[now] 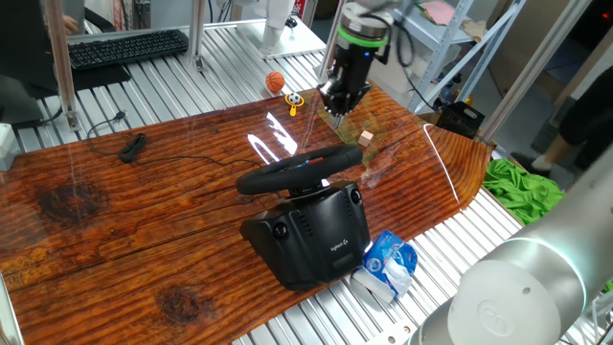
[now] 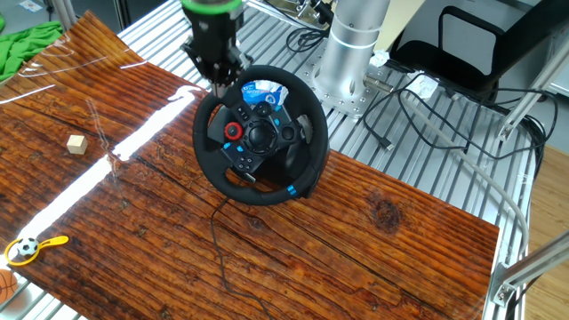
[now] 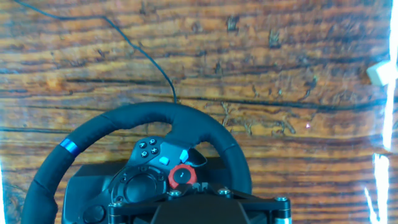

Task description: Rotate the steering wheel 90 degrees counterclockwise

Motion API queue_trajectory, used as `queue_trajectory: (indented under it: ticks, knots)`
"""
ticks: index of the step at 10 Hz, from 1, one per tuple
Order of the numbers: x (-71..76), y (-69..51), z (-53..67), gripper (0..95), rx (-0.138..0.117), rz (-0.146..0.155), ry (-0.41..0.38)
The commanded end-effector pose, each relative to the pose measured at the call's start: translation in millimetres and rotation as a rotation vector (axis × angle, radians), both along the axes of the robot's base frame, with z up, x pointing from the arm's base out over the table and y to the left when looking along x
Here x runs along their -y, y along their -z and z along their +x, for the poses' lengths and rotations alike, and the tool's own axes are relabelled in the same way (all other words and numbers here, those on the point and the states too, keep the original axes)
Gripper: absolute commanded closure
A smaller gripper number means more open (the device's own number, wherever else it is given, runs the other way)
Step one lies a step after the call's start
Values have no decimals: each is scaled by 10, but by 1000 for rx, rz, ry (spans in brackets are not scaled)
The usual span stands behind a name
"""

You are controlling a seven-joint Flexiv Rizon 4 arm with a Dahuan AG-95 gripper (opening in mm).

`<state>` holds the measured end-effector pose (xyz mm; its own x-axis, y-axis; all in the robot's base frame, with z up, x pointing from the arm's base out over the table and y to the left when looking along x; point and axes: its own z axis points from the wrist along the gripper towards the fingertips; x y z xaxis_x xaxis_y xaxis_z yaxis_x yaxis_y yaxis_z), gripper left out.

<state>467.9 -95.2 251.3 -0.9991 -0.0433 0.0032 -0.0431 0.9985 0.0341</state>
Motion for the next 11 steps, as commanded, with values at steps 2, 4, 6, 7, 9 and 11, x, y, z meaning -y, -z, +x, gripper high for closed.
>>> queue_trajectory:
  ticks: [2, 4, 6, 7, 9, 11]
  knots:
    - [34, -60, -17, 950, 57, 0, -46]
    - [67, -65, -36, 950, 65, 0, -70]
    - [93, -83, -60, 950, 76, -5, -89]
    - [98, -94, -70, 950, 76, -8, -83]
    - [100, -96, -71, 950, 72, -13, -70]
    - [100, -96, -71, 950, 71, -20, -68]
